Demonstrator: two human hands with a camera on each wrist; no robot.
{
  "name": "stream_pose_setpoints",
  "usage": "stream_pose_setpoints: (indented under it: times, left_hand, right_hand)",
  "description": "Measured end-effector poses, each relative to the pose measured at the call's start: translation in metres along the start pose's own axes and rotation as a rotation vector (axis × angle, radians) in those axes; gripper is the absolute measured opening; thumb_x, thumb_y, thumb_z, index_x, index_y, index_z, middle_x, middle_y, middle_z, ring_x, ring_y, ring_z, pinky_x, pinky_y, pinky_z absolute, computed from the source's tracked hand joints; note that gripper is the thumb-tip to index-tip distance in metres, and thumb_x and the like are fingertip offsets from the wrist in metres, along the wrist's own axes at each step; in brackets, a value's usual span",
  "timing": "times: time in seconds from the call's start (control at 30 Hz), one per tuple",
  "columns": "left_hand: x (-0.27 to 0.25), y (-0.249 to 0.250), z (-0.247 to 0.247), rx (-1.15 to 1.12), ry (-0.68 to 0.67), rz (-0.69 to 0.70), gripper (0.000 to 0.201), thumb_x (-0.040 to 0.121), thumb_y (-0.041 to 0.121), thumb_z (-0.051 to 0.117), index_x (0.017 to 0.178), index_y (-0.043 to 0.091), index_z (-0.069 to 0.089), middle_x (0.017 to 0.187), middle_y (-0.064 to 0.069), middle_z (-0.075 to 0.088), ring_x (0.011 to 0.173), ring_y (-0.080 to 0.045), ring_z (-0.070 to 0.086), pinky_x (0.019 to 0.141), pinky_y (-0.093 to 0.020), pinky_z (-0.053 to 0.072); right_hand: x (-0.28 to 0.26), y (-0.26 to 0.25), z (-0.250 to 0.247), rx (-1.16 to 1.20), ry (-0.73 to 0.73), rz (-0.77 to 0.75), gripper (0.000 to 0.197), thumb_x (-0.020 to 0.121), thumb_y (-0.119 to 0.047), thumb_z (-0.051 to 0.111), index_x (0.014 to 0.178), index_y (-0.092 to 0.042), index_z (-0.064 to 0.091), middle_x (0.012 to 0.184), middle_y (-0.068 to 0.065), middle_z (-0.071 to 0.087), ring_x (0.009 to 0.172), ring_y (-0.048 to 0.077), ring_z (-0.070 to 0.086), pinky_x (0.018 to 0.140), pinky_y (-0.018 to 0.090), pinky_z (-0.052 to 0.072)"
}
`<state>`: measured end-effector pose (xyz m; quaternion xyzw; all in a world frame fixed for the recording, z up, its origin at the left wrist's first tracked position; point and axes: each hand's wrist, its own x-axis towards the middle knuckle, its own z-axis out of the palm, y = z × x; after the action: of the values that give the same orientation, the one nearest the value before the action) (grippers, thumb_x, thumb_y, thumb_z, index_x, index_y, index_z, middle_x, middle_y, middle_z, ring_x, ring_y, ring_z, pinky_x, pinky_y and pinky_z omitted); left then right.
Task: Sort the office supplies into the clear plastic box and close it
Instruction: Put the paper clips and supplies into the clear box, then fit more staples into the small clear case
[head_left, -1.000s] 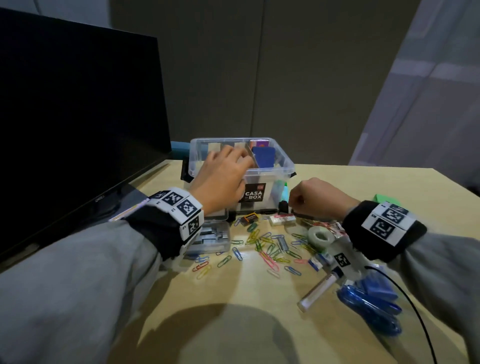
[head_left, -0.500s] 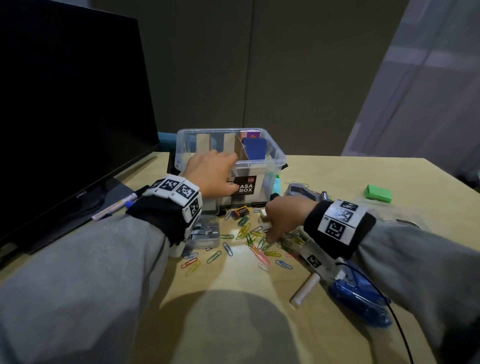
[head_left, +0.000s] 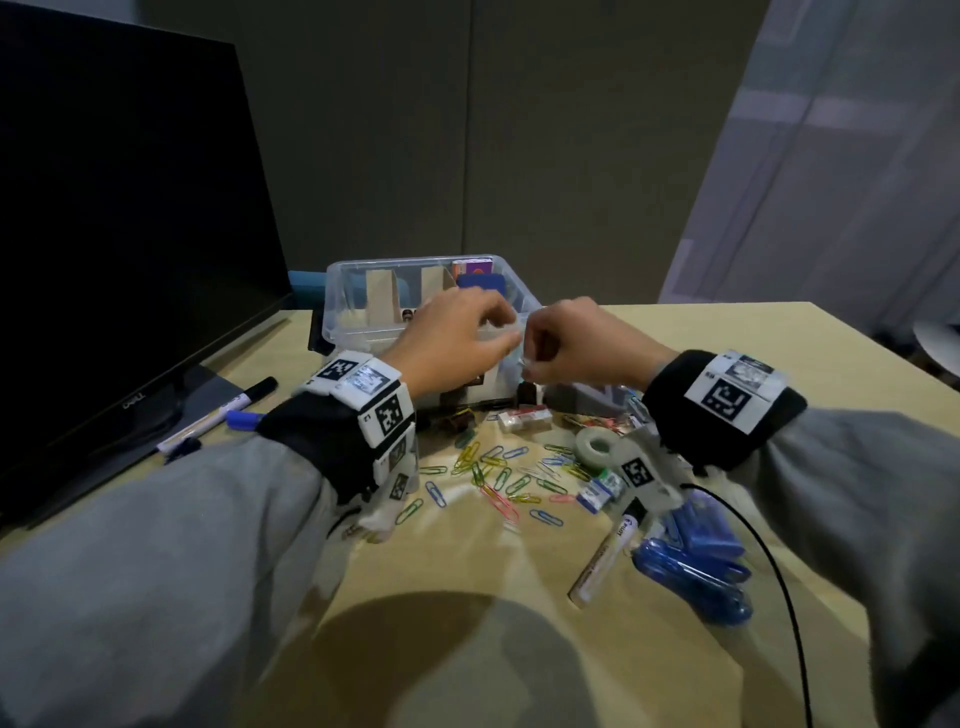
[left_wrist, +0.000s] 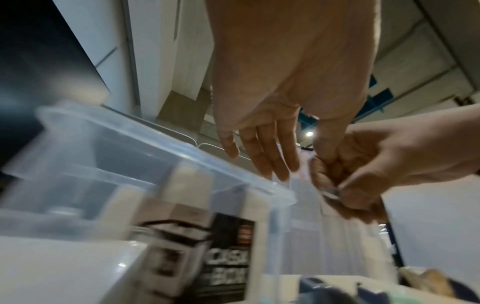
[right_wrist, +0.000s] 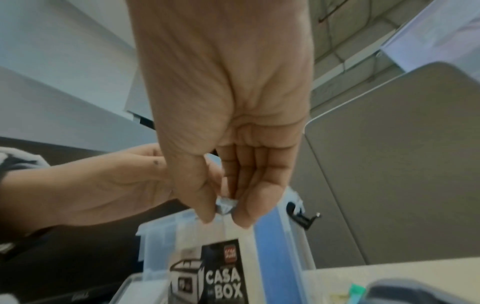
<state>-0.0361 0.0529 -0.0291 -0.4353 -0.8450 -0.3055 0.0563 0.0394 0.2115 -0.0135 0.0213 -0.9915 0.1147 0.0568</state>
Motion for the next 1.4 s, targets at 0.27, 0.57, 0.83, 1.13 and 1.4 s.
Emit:
stream_pose_setpoints:
  times: [0.27,0.57,0.83,1.13,1.4]
  left_hand:
    - [0.015,0.030,0.022,-0.318,-0.076,-0.042,0.019,0.088,0.020,0.070,0.104,0.011,0.074,0.090,0.002,0.072,0.083,-0.006,0.067,0.078,-0.022,0.054]
    - [0.030,0.026,0.028,-0.284,0.146,-0.089,0.008,0.092,0.017,0.064,0.098,0.015,0.069,0.089,0.001,0.069,0.083,-0.008,0.065,0.075,-0.019,0.053]
    - [0.047,-0.002,0.023,-0.279,0.108,-0.124,0.005,0.095,0.017,0.059,0.098,0.015,0.063,0.094,-0.005,0.067,0.088,-0.016,0.065,0.084,-0.030,0.055]
    - [0.045,-0.009,0.017,-0.313,0.042,-0.082,0.011,0.095,0.016,0.059,0.105,0.013,0.063,0.096,0.000,0.065,0.090,-0.010,0.063,0.077,-0.017,0.050]
    - [0.046,-0.012,0.020,-0.302,0.051,-0.068,0.010,0.095,0.018,0.059,0.105,0.016,0.063,0.092,0.005,0.063,0.086,-0.005,0.061,0.073,-0.015,0.047]
  right_hand:
    - [-0.032,0.022,-0.008,0.126,0.230,-0.038,0.014,0.080,-0.019,0.077,0.084,-0.010,0.066,0.074,0.000,0.067,0.067,0.011,0.062,0.060,0.020,0.051]
    - [-0.040,0.076,-0.022,-0.143,-0.082,0.224,0.012,0.088,-0.014,0.068,0.100,-0.013,0.070,0.095,0.002,0.069,0.083,0.017,0.063,0.077,0.029,0.053]
    - [-0.023,0.102,0.000,-0.305,-0.459,0.510,0.020,0.084,-0.020,0.073,0.092,-0.002,0.072,0.072,0.005,0.068,0.055,0.015,0.059,0.051,0.024,0.048]
    - [-0.003,0.096,0.008,-0.298,-0.559,0.594,0.029,0.085,-0.028,0.073,0.092,0.000,0.071,0.065,0.002,0.062,0.054,0.014,0.057,0.047,0.022,0.046]
    - [-0.010,0.088,0.016,-0.209,-0.675,0.615,0.030,0.080,-0.029,0.077,0.099,-0.006,0.071,0.073,0.002,0.069,0.074,0.019,0.065,0.063,0.024,0.053]
